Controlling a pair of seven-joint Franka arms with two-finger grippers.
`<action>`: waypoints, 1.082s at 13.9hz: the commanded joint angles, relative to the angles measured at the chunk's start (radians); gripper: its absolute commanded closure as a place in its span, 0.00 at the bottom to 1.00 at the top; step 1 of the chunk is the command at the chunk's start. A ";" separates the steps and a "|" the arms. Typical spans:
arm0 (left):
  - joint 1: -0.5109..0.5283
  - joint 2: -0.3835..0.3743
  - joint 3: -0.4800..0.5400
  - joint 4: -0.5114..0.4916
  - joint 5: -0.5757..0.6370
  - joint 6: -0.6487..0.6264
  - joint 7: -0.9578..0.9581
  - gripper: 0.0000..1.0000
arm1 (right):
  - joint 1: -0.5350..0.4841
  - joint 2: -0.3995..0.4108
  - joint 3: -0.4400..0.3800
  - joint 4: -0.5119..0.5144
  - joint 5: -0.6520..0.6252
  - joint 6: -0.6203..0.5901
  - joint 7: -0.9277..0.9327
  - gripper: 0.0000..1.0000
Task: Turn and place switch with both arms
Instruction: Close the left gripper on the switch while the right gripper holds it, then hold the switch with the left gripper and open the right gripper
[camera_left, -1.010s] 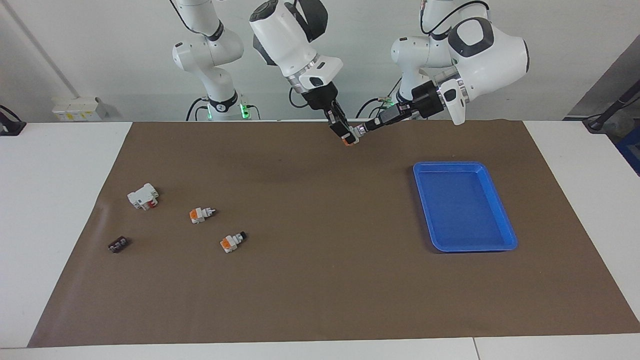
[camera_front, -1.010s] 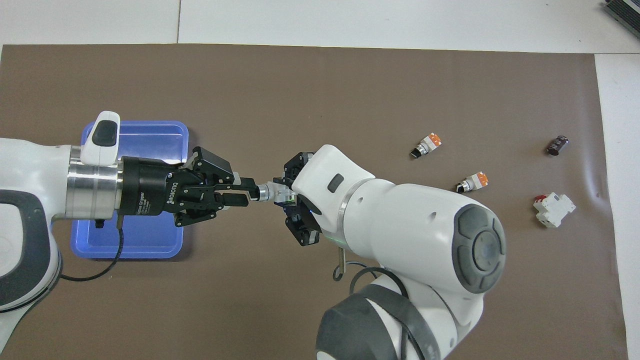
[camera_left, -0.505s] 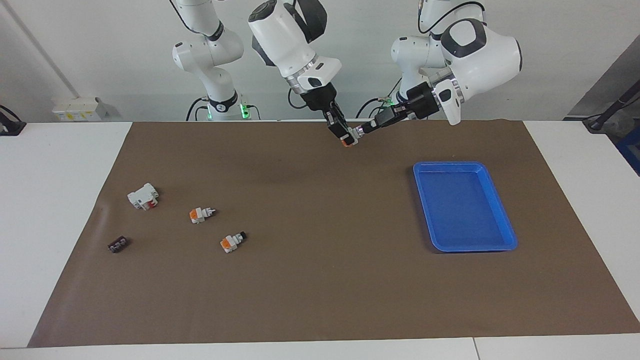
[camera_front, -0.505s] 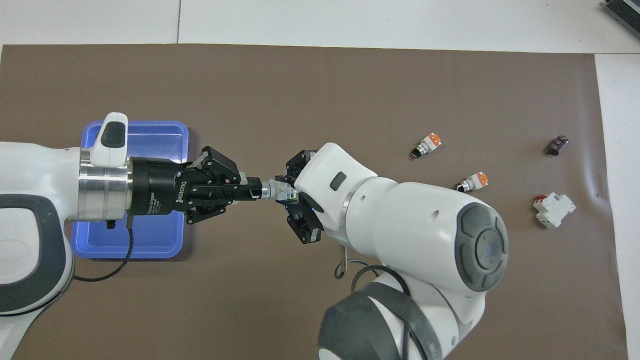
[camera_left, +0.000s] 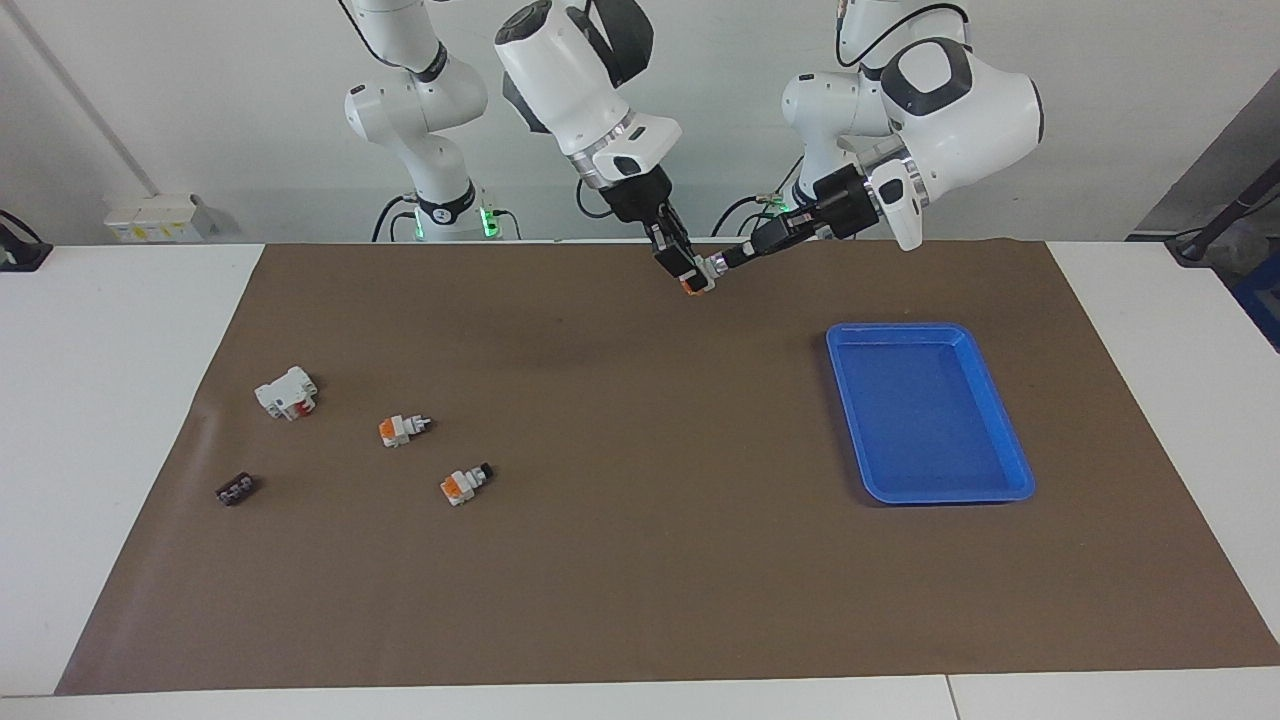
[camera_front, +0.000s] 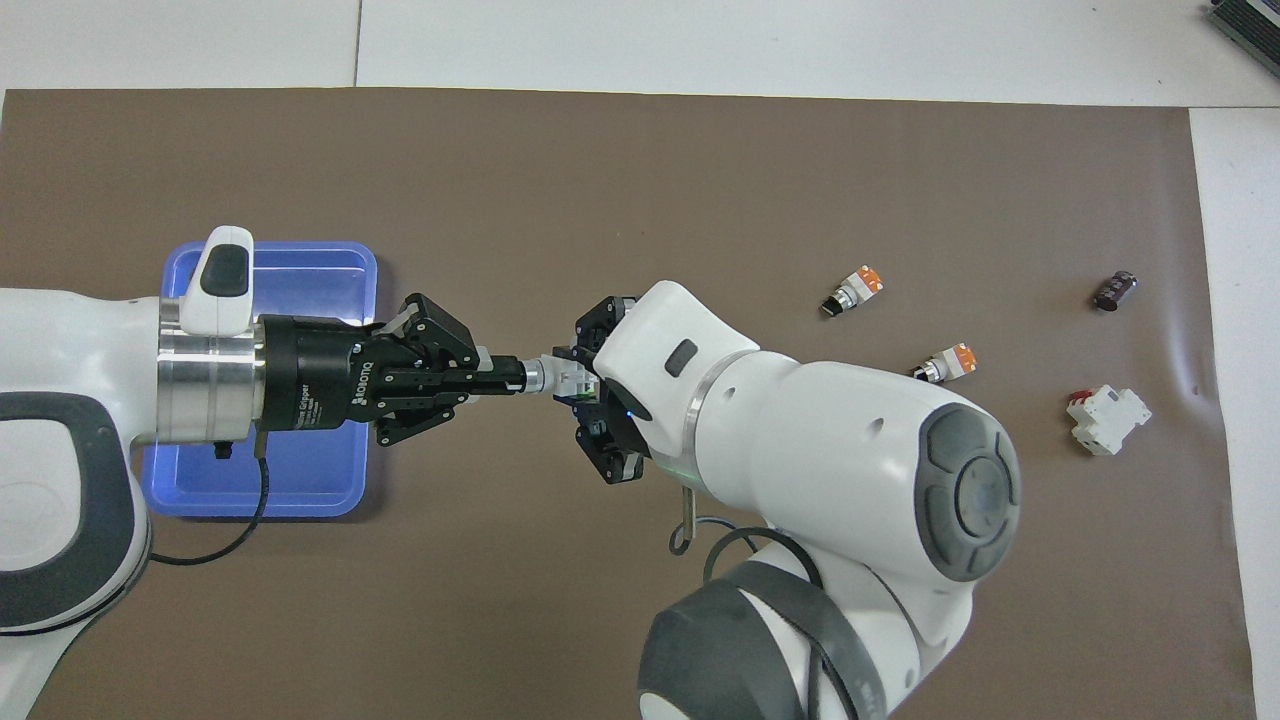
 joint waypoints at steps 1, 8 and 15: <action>-0.033 -0.030 0.006 -0.030 -0.021 0.017 -0.028 1.00 | 0.000 0.008 0.011 0.009 -0.016 0.029 0.034 1.00; -0.033 -0.024 -0.017 -0.021 -0.003 0.028 -0.317 1.00 | 0.000 0.008 0.011 0.009 -0.016 0.030 0.034 1.00; -0.033 -0.021 -0.027 -0.021 0.019 0.112 -0.747 1.00 | 0.000 0.008 0.011 0.009 -0.016 0.030 0.034 1.00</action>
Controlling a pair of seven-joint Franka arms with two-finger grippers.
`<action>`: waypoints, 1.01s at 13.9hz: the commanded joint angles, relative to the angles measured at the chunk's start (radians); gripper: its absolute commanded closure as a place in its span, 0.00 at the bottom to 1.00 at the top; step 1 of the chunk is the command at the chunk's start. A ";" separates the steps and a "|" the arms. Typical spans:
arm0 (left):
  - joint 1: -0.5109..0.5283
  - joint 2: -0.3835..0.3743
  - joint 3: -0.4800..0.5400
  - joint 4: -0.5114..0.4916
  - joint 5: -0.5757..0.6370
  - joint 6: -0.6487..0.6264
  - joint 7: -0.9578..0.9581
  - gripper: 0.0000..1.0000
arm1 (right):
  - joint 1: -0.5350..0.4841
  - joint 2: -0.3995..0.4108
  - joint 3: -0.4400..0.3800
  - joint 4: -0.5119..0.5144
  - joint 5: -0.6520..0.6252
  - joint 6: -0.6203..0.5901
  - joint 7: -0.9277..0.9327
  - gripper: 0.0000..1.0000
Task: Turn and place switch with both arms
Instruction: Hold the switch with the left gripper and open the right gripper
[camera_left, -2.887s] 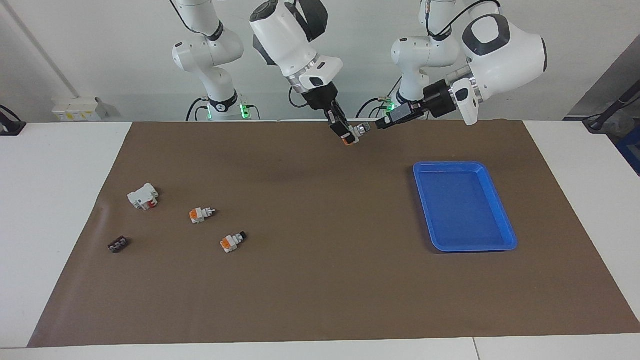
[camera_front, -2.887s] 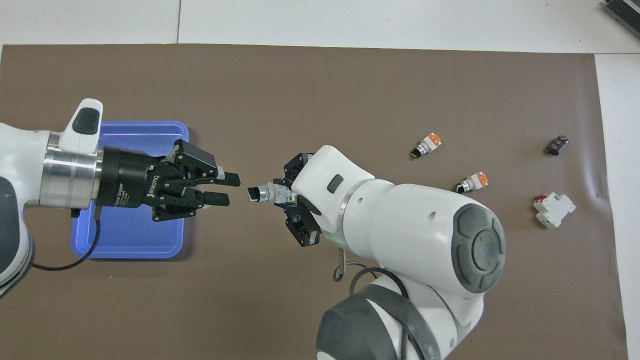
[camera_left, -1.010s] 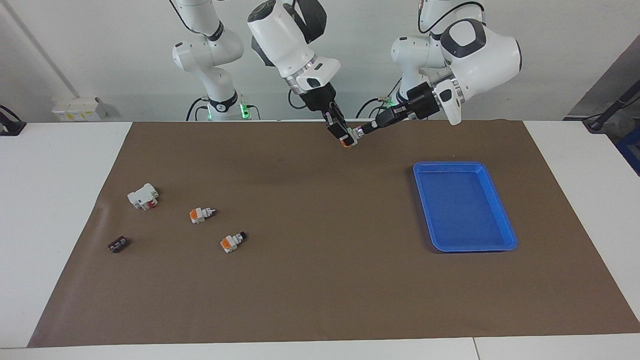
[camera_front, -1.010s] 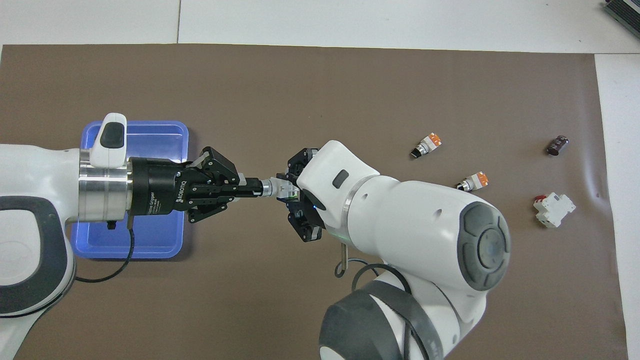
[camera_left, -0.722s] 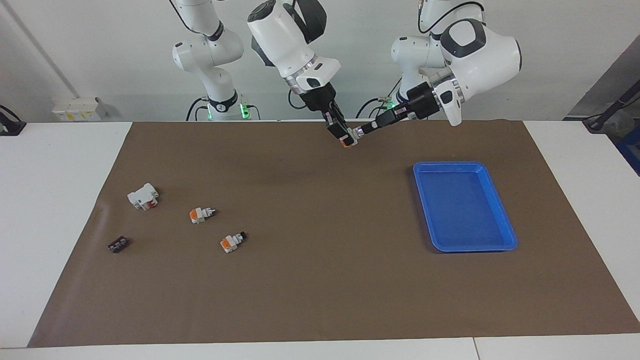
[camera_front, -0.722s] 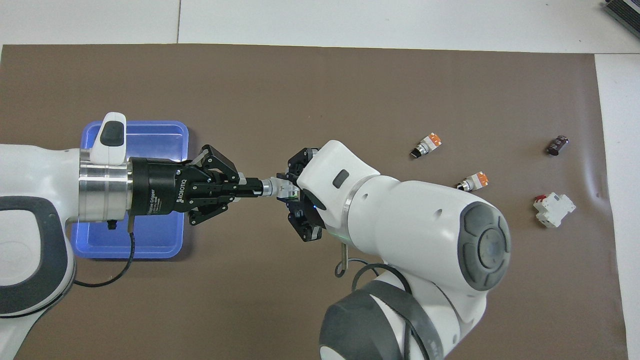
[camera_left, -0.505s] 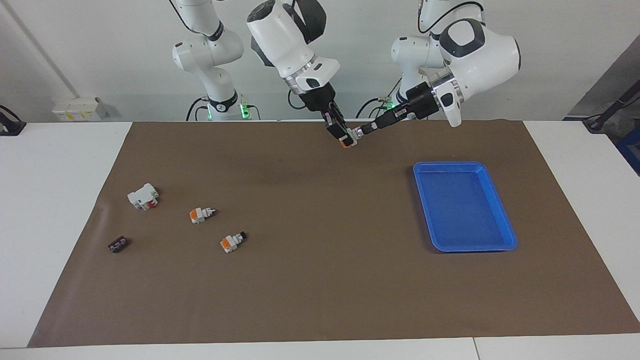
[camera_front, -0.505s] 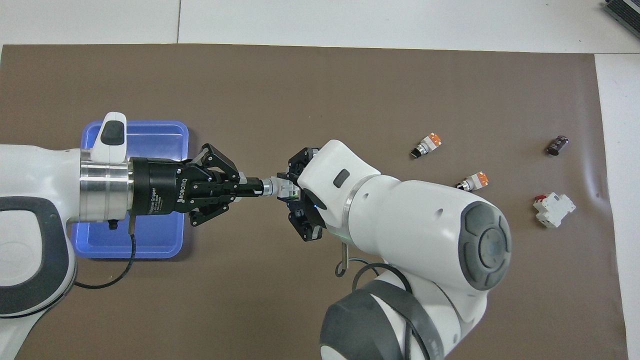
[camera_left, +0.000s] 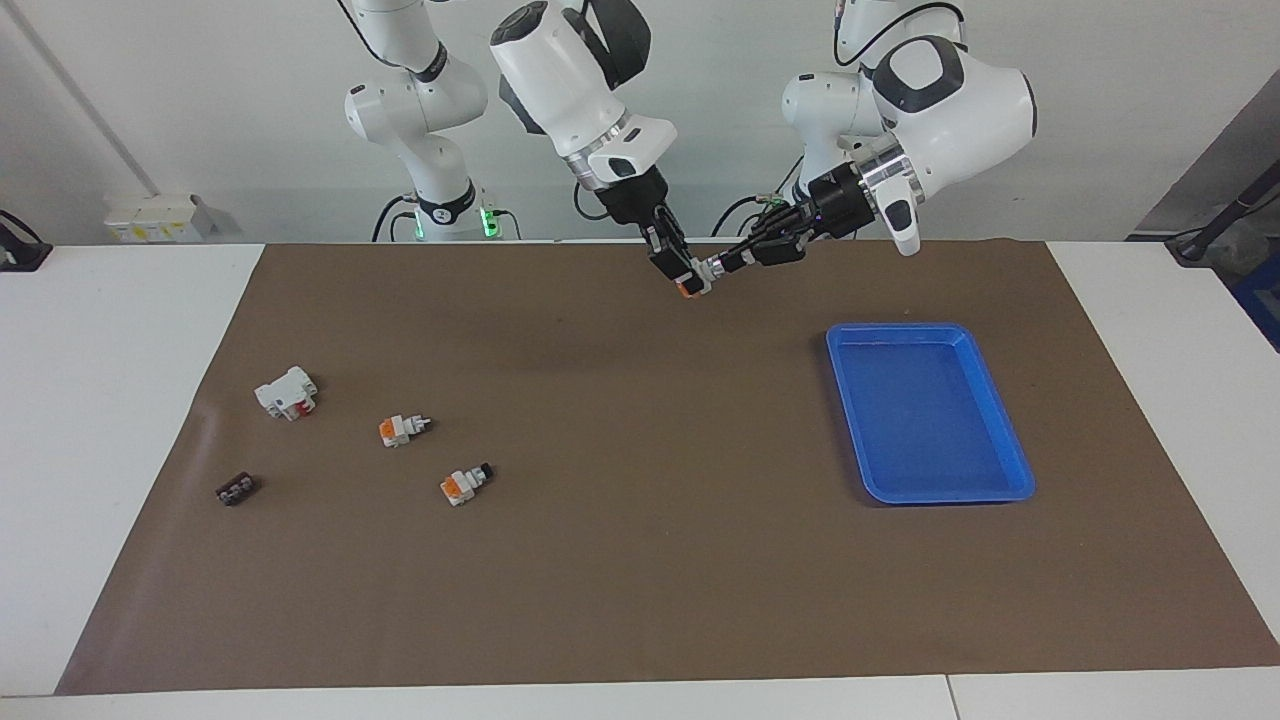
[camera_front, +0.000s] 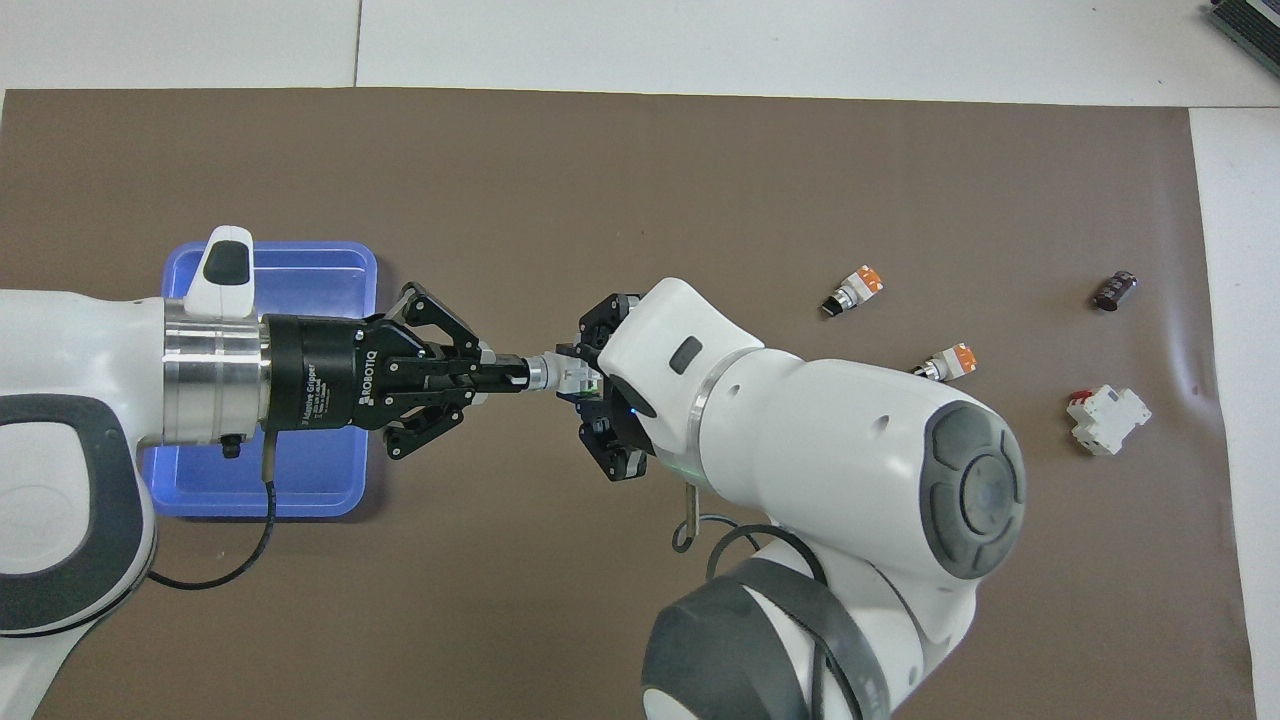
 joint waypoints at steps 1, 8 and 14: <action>-0.029 -0.018 -0.006 -0.022 0.014 0.062 -0.183 1.00 | 0.006 0.008 0.017 0.010 -0.016 0.018 0.033 1.00; -0.028 -0.015 -0.007 -0.035 0.080 0.125 -0.578 1.00 | 0.006 0.008 0.017 0.012 -0.017 0.018 0.052 1.00; -0.020 -0.015 -0.007 -0.042 0.152 0.143 -0.892 1.00 | 0.006 0.008 0.017 0.012 -0.017 0.018 0.053 1.00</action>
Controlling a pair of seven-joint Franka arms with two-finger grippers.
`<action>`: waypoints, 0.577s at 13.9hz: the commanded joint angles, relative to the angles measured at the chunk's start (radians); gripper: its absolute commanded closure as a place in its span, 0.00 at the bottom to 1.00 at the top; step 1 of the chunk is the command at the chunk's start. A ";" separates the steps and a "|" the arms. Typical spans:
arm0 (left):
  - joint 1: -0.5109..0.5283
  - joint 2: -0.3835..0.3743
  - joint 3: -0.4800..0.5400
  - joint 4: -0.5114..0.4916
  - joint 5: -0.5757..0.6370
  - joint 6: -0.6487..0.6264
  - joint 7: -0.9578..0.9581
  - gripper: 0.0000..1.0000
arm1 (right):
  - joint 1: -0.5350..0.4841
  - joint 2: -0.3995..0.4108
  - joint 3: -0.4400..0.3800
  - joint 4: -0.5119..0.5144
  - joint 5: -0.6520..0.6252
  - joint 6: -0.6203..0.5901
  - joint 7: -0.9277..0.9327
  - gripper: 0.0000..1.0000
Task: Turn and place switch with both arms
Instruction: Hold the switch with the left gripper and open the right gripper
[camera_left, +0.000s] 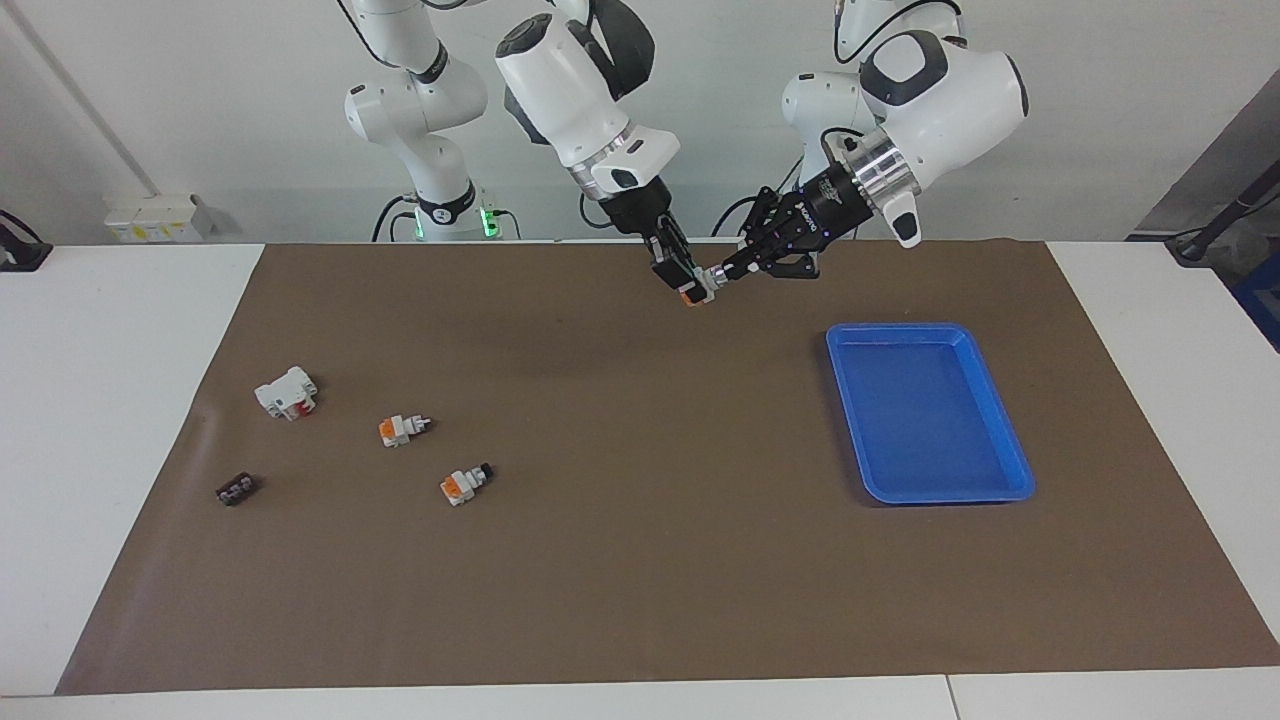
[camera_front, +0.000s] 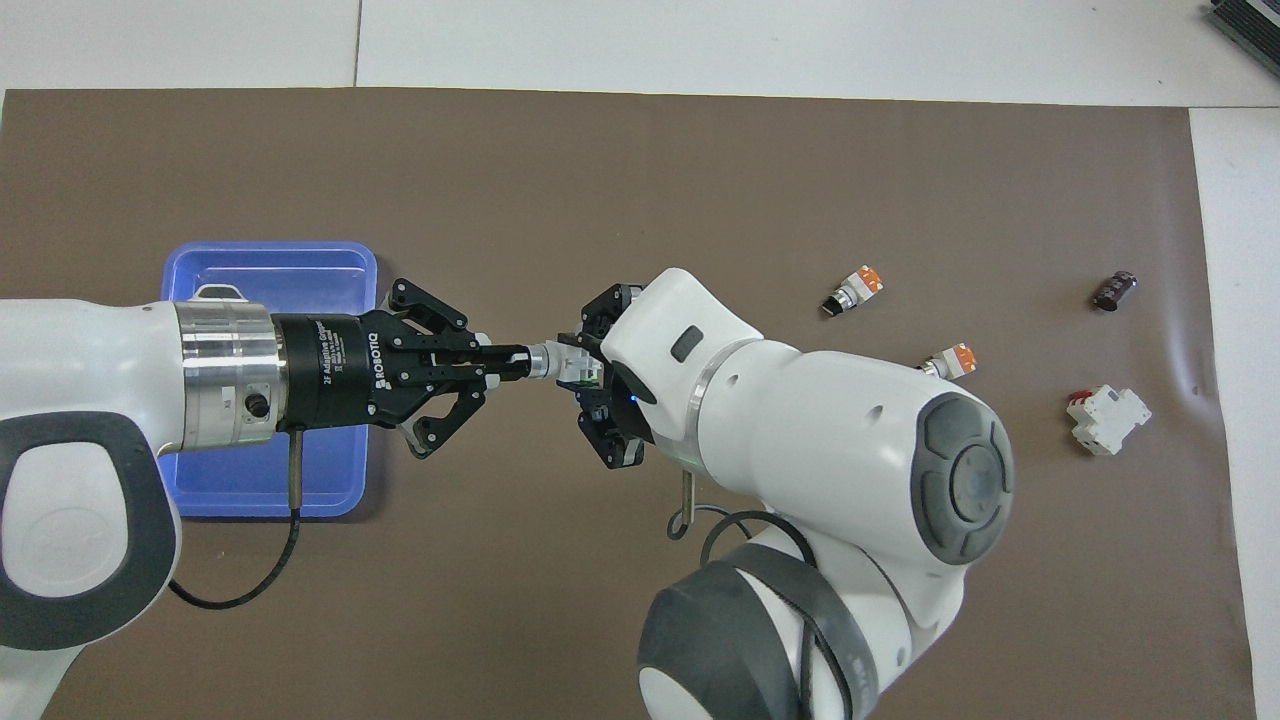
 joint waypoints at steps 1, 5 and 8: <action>-0.005 -0.005 0.006 -0.037 0.065 0.080 -0.137 1.00 | 0.001 -0.018 0.014 0.010 -0.015 -0.010 0.037 1.00; -0.002 -0.002 0.007 -0.039 0.080 0.101 -0.254 1.00 | 0.001 -0.018 0.014 0.010 -0.015 -0.010 0.037 1.00; -0.002 -0.002 0.007 -0.039 0.082 0.103 -0.282 1.00 | 0.001 -0.018 0.014 0.010 -0.015 -0.010 0.037 1.00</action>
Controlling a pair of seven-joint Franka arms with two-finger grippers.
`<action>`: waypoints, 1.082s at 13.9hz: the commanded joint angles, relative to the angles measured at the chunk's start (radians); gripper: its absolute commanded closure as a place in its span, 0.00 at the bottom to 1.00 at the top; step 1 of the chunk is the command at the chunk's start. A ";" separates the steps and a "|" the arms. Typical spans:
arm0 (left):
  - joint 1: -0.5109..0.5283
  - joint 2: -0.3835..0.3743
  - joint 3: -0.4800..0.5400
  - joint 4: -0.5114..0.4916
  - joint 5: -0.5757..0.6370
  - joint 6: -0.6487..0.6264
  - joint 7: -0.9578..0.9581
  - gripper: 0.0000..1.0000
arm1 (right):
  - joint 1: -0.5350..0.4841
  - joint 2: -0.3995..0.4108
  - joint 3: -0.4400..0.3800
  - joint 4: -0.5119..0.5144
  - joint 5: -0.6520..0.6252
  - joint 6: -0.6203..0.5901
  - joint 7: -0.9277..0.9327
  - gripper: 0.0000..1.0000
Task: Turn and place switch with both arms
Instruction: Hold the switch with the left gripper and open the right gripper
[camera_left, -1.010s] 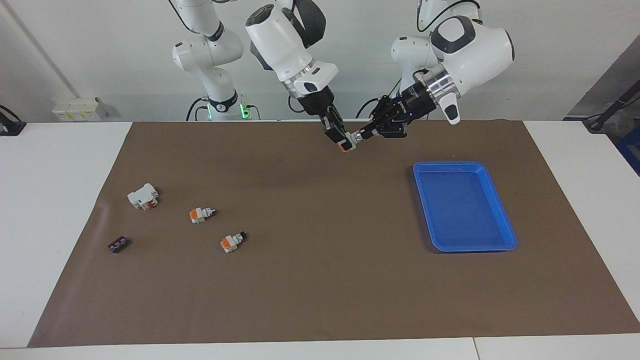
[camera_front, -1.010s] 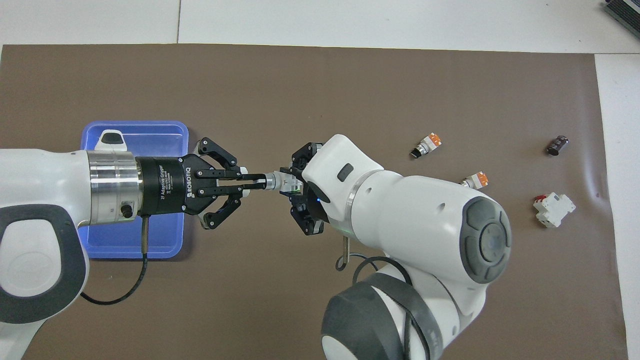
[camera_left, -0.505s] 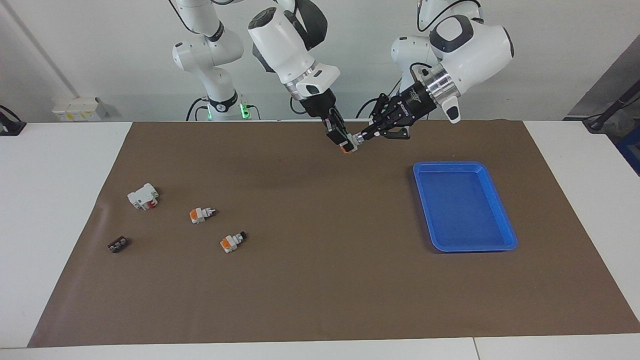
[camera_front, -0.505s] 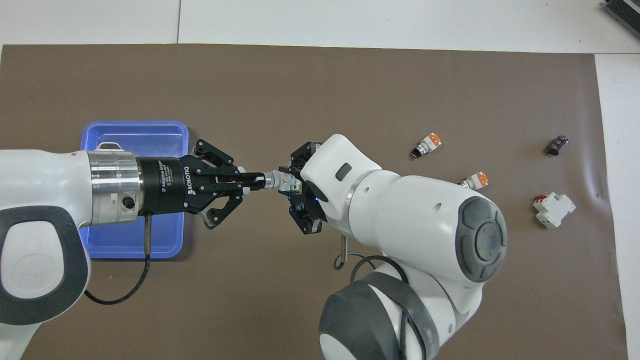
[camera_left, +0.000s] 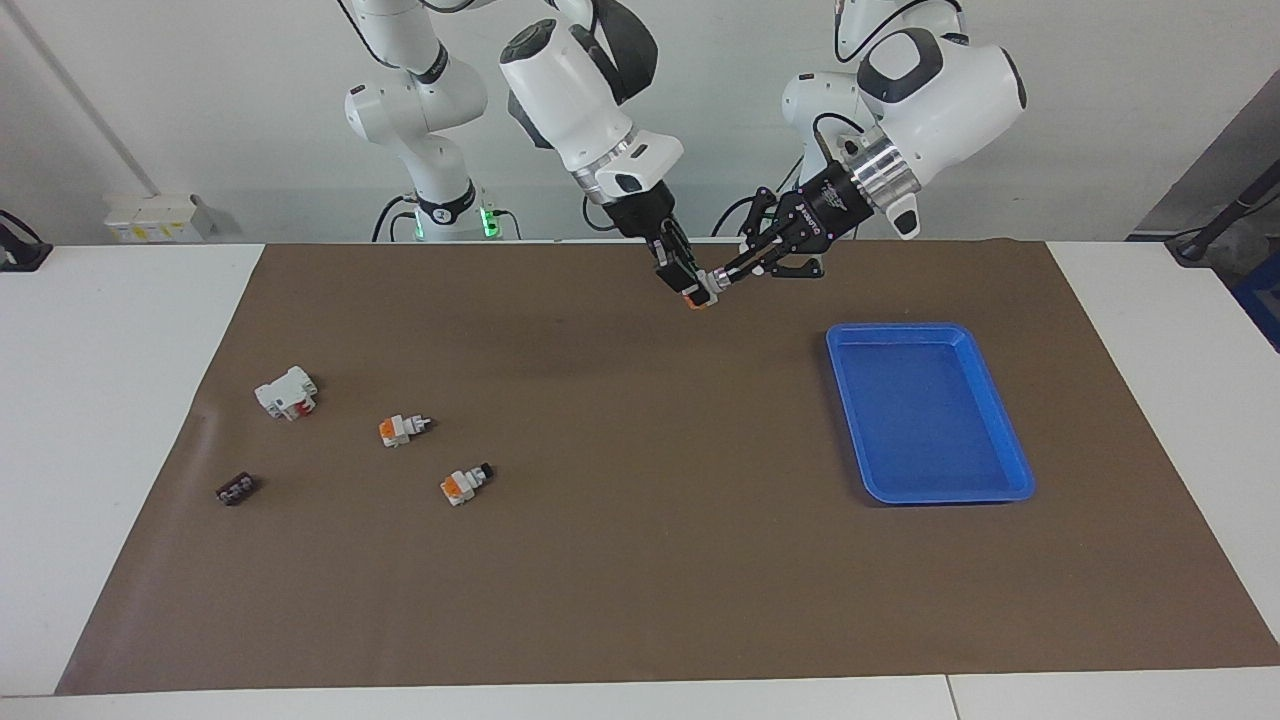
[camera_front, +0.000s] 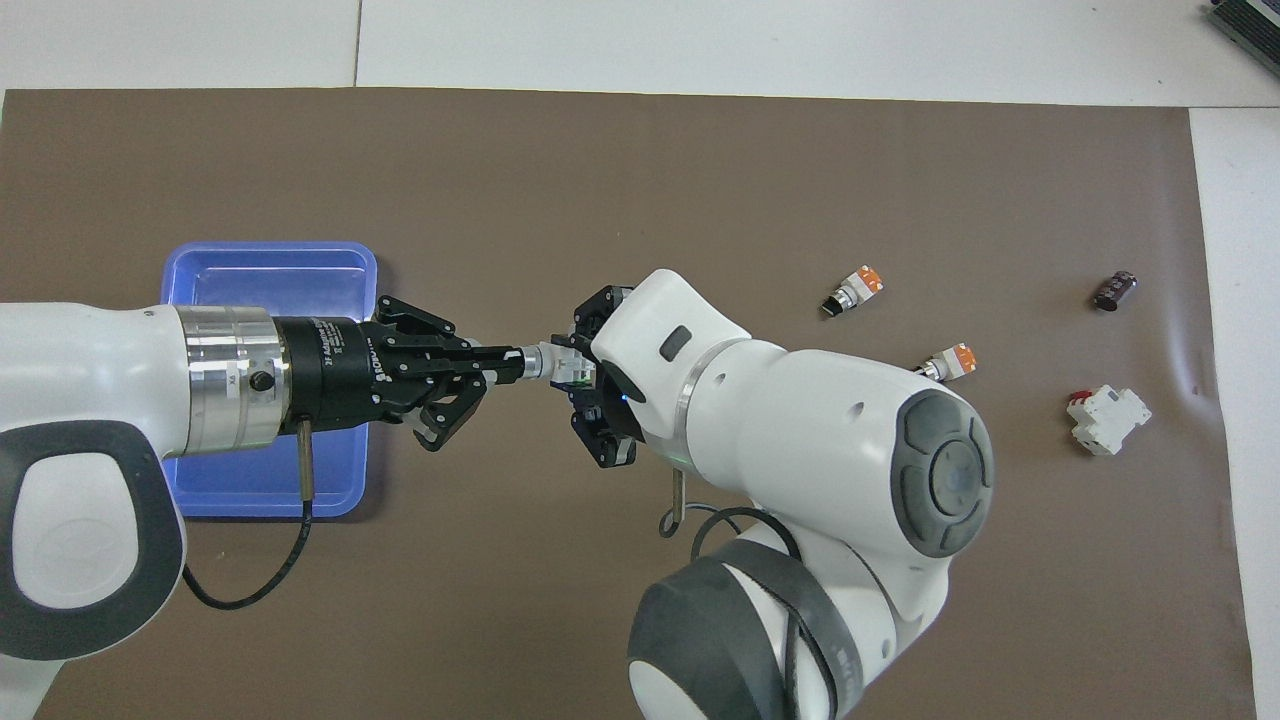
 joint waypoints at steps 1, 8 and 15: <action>-0.002 0.004 0.011 -0.034 0.049 0.091 -0.042 1.00 | 0.000 -0.029 0.011 0.006 -0.015 -0.017 0.036 1.00; -0.014 0.007 0.010 -0.031 0.121 0.100 -0.035 1.00 | 0.000 -0.029 0.011 0.006 -0.014 -0.017 0.036 1.00; -0.016 0.007 0.010 -0.030 0.129 0.103 -0.030 1.00 | -0.003 -0.041 0.011 -0.001 -0.019 -0.035 0.059 0.00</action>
